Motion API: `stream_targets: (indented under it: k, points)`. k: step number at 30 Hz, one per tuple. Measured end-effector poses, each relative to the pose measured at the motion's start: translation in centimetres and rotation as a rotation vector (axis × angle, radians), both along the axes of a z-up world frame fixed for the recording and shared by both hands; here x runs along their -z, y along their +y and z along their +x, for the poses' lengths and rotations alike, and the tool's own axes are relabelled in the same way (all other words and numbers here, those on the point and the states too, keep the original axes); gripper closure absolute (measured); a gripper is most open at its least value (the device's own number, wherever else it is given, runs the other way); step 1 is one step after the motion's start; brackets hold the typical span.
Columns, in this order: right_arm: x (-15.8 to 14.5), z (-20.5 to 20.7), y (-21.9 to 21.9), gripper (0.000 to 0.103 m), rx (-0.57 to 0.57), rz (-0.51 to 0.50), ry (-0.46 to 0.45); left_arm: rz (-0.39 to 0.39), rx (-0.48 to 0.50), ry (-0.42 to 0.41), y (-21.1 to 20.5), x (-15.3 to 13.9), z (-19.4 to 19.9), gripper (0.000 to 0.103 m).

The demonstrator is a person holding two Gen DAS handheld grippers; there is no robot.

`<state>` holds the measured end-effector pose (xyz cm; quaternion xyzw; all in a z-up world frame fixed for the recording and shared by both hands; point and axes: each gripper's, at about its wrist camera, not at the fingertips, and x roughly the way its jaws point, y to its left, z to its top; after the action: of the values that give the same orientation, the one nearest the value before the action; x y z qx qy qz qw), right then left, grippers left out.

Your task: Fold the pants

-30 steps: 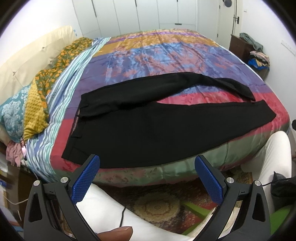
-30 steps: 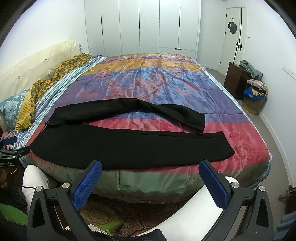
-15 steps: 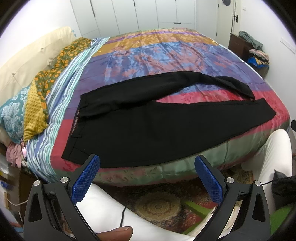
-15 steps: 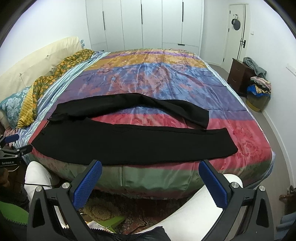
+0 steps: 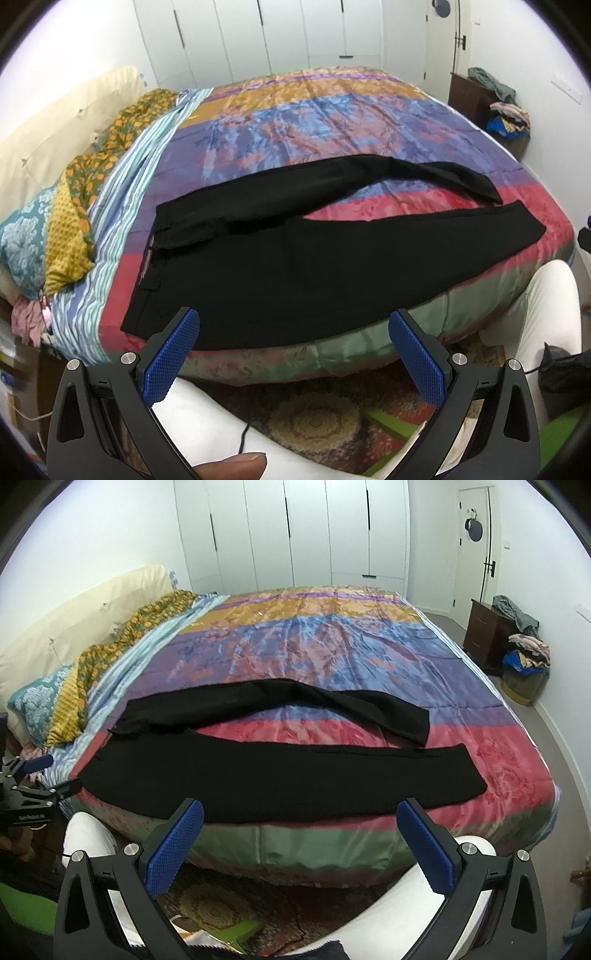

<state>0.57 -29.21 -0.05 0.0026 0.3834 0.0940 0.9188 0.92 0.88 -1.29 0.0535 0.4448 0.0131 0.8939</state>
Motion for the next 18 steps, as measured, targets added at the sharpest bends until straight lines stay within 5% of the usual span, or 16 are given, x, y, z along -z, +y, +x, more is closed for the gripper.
stream_targets:
  k: [18]
  points:
    - [0.0,0.3,1.6,0.000,-0.069,0.041,-0.017,0.004,0.021,-0.057,-1.0,-0.7,0.4,0.001]
